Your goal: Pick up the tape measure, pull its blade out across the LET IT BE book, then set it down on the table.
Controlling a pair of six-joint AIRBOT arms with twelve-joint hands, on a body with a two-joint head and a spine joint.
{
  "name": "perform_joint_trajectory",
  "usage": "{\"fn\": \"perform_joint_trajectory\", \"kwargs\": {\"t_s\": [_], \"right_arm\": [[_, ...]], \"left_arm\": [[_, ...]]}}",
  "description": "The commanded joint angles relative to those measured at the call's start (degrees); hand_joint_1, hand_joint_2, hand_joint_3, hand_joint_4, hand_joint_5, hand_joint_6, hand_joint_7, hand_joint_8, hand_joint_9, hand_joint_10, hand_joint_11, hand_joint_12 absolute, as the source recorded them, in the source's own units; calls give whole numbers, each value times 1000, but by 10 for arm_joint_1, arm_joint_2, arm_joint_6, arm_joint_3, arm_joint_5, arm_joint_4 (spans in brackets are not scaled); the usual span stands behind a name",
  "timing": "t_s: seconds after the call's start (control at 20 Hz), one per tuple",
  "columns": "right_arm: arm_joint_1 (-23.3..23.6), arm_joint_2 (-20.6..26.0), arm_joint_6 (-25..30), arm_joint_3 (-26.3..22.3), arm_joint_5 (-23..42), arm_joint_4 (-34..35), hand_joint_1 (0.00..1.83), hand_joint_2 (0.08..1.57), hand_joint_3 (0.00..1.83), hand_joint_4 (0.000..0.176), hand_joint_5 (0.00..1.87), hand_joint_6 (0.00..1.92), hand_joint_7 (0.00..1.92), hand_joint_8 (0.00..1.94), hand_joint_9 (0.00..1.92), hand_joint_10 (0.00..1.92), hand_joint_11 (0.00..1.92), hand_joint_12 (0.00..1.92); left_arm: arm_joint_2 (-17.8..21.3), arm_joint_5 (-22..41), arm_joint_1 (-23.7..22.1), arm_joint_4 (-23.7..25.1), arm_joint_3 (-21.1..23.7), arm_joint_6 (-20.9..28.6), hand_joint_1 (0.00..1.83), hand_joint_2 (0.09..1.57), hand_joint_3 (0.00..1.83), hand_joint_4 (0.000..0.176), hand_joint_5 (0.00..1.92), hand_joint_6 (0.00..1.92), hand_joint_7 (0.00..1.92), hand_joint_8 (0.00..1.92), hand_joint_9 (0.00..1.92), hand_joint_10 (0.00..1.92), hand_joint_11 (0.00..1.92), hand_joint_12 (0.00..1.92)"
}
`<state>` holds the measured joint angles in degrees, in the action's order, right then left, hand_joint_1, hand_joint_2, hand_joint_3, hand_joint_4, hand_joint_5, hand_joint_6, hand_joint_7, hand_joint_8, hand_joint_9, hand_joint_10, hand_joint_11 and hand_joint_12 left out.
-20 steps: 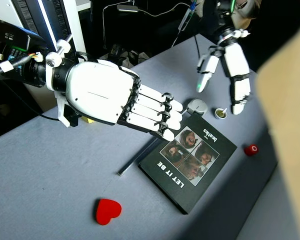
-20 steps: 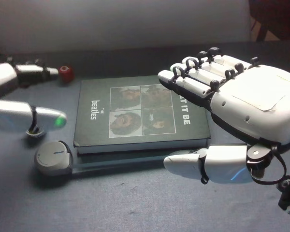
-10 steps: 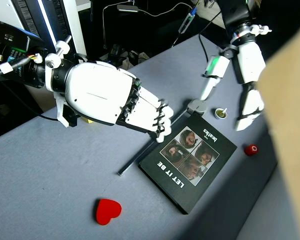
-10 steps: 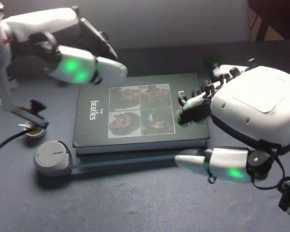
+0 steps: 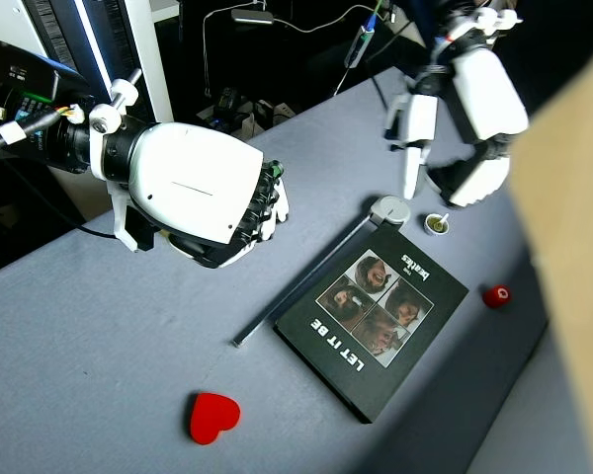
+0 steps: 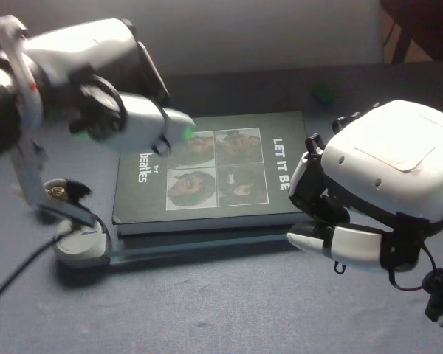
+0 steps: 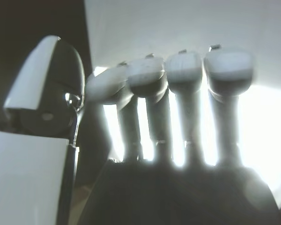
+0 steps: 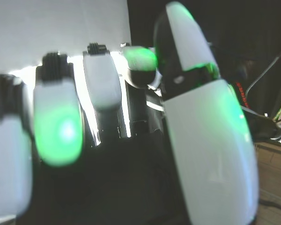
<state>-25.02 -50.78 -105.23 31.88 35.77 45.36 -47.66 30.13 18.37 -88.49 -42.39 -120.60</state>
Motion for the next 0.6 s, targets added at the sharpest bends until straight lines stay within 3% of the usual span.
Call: {"fn": "perform_joint_trajectory", "kwargs": {"t_s": [0.0,0.25,0.55], "right_arm": [[3,2,2,-2,43,-26,866,1340,7,176,1286,1921,1536,1941,1734,1921,1921,1921],[3,2,2,-2,42,-26,869,1356,10,176,1287,1921,1532,1941,1732,1921,1919,1921],[4,2,3,-2,40,-26,913,1350,1,176,1277,1921,1526,1941,1720,1921,1895,1921]], "left_arm": [[0,31,-1,21,3,4,746,1223,10,0,1264,1921,1347,1921,1321,1921,1396,1921],[-21,114,54,75,42,101,736,1242,5,0,1256,1921,1348,1921,1363,1921,1413,1921],[-40,130,82,108,45,122,736,1248,2,0,1210,1921,1319,1921,1334,1921,1387,1921]]}}
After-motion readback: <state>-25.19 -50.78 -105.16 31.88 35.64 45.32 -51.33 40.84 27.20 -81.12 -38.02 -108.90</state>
